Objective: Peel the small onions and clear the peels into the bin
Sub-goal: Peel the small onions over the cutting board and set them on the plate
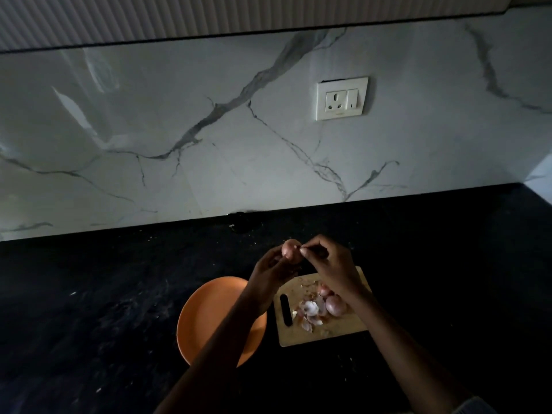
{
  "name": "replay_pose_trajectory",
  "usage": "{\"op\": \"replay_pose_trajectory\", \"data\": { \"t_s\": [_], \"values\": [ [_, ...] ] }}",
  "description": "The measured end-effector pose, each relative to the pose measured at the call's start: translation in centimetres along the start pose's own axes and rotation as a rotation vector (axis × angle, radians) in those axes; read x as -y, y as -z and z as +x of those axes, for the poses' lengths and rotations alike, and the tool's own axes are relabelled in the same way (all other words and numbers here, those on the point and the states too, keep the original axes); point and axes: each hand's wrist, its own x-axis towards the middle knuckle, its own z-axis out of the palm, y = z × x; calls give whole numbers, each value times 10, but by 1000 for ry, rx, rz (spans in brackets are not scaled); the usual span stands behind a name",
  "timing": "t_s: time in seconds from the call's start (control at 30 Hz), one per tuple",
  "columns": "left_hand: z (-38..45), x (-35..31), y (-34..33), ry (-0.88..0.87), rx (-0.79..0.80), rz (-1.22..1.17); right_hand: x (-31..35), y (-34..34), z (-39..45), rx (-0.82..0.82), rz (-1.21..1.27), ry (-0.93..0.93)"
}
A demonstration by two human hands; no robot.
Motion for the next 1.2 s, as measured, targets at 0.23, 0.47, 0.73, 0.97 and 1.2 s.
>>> {"op": "replay_pose_trajectory", "data": {
  "t_s": [0.23,0.47,0.73,0.97,1.2],
  "values": [
    [0,3,4,-23,41,-4,5,6,6,59,-54,72],
    [-3,-2,7,-59,62,78,6,8,10,71,-193,246],
    [1,0,10,-21,52,119,2,8,7,105,-280,272],
    [0,3,8,-55,35,143,3,4,4,119,-315,246],
    [6,10,10,-10,-79,6,-2,1,-1,72,-200,176]
  ]
}}
